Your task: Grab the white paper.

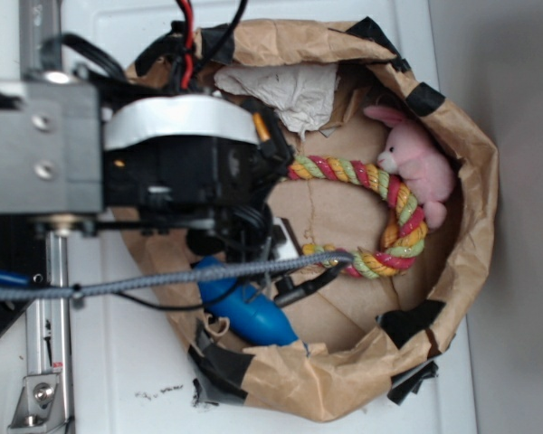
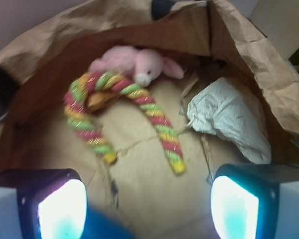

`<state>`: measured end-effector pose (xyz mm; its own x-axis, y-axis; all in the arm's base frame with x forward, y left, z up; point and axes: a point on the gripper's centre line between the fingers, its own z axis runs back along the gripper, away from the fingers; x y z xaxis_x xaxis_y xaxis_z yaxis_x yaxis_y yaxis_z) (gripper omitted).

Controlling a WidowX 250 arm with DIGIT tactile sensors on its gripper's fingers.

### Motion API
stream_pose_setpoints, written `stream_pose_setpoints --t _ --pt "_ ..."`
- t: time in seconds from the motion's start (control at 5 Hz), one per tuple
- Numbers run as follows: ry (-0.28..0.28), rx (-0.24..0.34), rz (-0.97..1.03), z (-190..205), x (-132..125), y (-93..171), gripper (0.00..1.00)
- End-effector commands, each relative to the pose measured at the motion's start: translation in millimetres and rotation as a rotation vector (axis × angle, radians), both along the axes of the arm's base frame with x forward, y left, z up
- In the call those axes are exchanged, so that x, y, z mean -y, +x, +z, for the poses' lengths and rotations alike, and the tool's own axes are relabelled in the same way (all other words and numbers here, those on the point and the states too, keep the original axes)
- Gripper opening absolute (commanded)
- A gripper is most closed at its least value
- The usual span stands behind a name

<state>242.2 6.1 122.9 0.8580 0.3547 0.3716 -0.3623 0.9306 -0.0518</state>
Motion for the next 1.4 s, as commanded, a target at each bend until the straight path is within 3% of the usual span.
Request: stream_pose_setpoints --t 0.0,0.2,0.6,1.0,1.2 --pt "0.071 0.049 0.085 -36 -15 27 1.00" --pt "0.119 0.051 0.112 -47 -19 31 1.00" --pt "0.155 0.103 0.134 -20 -57 19 1.00" --pt "0.163 0.066 0.120 -21 -74 11 1.00" --pt "0.194 0.052 0.113 -21 -81 5 1.00"
